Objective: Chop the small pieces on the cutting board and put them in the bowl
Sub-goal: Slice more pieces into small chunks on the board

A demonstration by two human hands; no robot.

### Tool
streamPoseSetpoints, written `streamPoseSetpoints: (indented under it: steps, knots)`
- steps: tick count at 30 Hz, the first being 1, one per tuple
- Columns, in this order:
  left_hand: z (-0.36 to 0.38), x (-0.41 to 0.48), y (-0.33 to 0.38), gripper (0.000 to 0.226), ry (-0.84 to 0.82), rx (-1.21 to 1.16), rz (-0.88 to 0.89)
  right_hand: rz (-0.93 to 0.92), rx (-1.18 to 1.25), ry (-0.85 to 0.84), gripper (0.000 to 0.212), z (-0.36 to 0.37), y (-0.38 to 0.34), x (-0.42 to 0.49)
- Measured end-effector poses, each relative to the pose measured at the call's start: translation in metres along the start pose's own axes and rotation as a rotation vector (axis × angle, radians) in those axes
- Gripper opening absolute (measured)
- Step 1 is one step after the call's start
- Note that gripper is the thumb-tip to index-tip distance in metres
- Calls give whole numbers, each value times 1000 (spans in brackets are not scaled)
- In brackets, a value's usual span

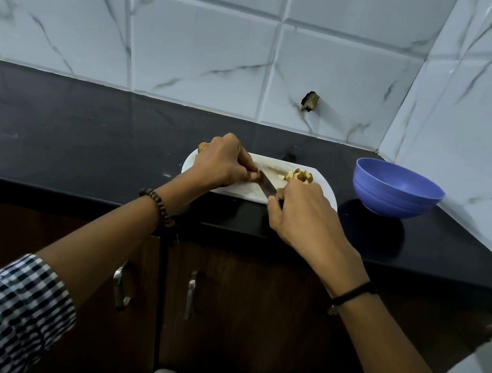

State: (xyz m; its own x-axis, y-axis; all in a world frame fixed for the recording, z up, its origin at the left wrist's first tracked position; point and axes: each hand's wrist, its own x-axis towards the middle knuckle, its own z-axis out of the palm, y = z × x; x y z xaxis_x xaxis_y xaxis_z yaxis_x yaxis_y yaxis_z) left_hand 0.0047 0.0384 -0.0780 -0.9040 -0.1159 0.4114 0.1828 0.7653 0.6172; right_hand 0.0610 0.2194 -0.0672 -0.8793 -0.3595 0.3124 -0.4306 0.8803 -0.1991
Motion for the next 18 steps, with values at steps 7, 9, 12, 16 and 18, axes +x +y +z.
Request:
streamPoseSetpoints:
  steps: [7, 9, 12, 16, 18]
  knots:
    - [-1, -4, 0, 17, -21, 94, 17, -20, -53, -80, 22, -29, 4, -21]
    - [-3, -4, 3, 23, -46, 115, 8, -35, -67, -101, 25, -41, 6, -25]
    - [-6, -6, 6, 23, -84, 163, 24, -47, -49, -142, 26, -62, 13, -29]
    - [-7, -9, 7, 18, -83, 216, 74, -8, 14, -84, 28, -73, 23, -31]
    - [-9, -11, 5, 17, -62, 227, 75, 41, 9, -9, 31, -62, 25, -28]
